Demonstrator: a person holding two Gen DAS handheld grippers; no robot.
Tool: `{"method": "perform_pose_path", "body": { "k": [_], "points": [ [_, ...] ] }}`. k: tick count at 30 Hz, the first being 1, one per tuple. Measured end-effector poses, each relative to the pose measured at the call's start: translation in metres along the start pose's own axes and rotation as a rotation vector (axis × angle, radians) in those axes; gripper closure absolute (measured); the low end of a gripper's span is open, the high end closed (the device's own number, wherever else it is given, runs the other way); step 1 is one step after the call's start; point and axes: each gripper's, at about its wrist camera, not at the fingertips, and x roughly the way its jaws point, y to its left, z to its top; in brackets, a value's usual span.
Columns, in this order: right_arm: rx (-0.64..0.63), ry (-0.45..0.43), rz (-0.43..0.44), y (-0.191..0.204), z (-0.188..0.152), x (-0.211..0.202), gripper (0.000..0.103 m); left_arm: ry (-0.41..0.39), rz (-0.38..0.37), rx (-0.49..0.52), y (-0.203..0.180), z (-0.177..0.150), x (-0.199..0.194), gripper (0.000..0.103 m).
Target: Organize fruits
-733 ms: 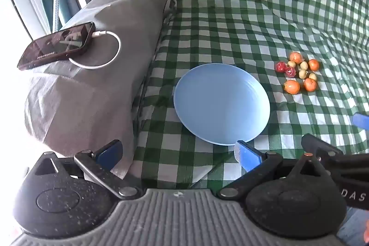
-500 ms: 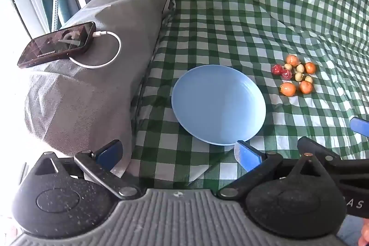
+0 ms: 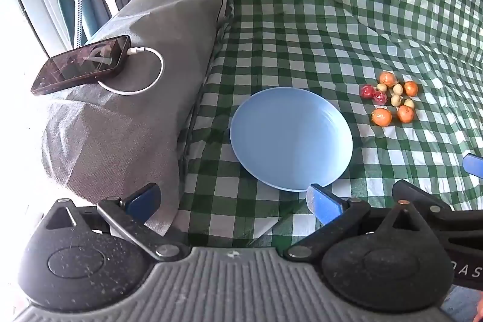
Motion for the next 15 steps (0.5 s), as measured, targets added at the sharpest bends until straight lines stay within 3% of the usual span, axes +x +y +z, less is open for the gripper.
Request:
{"method": "perform_pose_path", "body": {
  "k": [6,11,15],
  "points": [
    [-0.002,0.004,0.005,0.026,-0.015,-0.007,0.0,0.001,0.002,-0.002,0.001,0.0,0.001,0.0],
    [-0.007,0.0,0.006,0.069,-0.041,-0.02,0.0,0.0,0.001,-0.003,0.002,0.001,0.001,0.0],
    [-0.007,0.004,0.009,0.071,-0.044,-0.014,0.0,0.001,0.006,0.001,0.002,0.001,0.001,0.0]
  ]
}}
